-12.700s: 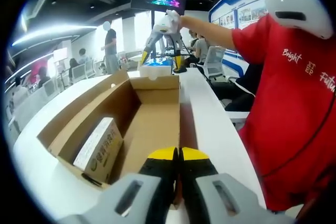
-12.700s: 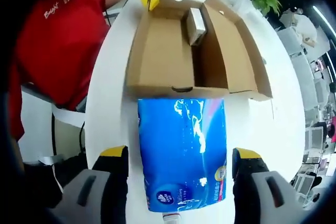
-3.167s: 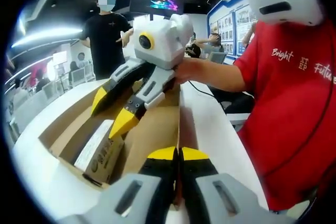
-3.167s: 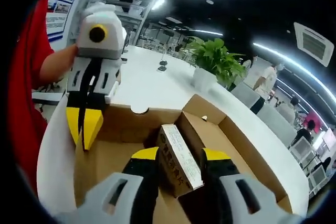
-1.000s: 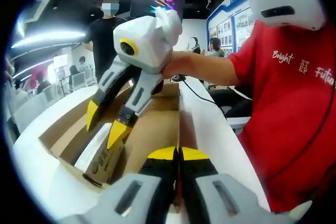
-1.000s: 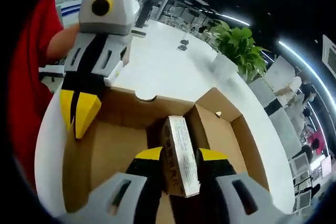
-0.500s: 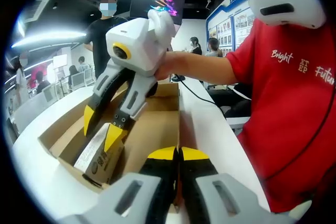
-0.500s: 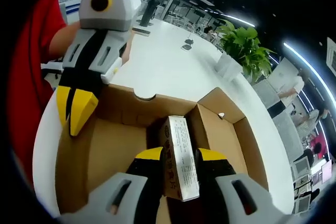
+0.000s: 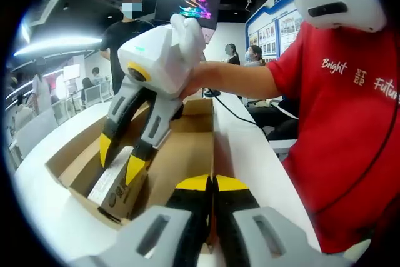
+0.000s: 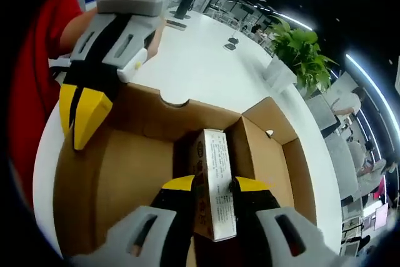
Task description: Operate the shoe box by opening the lid, removing the specified soft item, and placing it in the target area until the item is outside and the box remains undamaged.
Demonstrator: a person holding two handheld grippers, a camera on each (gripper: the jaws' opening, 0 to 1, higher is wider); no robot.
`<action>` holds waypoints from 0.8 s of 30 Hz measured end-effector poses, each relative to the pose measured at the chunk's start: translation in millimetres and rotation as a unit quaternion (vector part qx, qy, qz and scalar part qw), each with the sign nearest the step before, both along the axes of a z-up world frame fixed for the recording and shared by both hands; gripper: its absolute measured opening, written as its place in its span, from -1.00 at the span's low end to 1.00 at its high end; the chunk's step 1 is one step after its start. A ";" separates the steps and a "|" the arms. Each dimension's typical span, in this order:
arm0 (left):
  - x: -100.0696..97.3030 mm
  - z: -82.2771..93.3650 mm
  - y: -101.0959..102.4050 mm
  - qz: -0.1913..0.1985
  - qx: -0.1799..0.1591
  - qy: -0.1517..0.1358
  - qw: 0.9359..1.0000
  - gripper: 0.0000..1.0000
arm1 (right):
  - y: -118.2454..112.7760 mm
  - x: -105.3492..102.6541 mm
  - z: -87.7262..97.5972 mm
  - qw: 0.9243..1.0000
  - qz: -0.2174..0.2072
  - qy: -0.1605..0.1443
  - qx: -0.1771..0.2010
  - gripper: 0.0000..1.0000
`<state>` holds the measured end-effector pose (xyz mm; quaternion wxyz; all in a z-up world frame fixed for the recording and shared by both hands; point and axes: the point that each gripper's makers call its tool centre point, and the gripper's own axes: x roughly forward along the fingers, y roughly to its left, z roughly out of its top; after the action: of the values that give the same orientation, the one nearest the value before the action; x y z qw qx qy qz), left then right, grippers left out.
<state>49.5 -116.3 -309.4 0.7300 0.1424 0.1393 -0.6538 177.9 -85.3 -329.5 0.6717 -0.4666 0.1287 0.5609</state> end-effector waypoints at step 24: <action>0.5 -0.5 -0.1 0.002 0.000 0.000 1.000 -0.97 | -8.6 -17.6 2.1 0.997 -0.005 0.060 -0.039 -0.65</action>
<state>50.0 -116.4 -309.9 0.7316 0.1426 0.1396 -0.6519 160.3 -94.0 -327.4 0.6470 -0.4571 0.1933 0.5788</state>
